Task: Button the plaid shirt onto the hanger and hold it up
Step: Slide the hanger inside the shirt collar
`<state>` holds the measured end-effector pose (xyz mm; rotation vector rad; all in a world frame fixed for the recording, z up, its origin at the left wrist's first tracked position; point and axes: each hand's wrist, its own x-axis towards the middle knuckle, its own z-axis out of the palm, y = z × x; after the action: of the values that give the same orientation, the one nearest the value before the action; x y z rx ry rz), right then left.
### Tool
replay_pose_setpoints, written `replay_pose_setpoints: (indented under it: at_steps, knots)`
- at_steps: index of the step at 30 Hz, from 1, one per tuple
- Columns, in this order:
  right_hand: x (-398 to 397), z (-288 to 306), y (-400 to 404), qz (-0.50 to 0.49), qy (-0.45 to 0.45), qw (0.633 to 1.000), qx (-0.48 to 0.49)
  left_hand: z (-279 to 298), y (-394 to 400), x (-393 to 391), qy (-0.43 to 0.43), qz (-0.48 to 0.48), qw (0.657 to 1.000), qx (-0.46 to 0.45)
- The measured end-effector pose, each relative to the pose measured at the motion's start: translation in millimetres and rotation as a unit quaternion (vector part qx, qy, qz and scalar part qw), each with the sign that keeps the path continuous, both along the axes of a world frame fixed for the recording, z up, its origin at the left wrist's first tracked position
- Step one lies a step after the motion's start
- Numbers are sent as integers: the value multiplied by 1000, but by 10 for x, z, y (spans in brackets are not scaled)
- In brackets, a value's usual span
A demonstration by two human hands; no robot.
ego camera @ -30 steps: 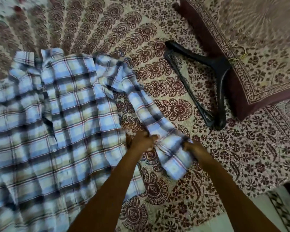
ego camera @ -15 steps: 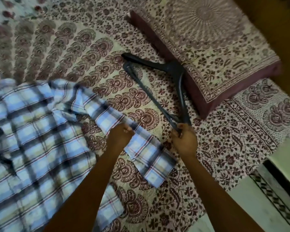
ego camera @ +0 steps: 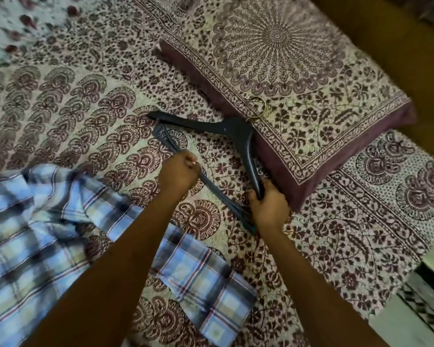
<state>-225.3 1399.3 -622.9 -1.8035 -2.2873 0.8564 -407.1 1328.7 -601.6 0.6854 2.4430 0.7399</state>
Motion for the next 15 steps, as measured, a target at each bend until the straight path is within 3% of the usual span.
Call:
replay_pose_setpoints:
  at_steps: [7,11,15]
  knots:
    - [91,321,-99,86,56,995,-4,284,-235,-182,63,-15,995,70]
    - [-2,560,-310,185,121,975,-8,556,-696,-386,142,-4,988,53]
    - [-234,724,-575,264,153,952,-20,850,-1314,-583,180,7,983,-21]
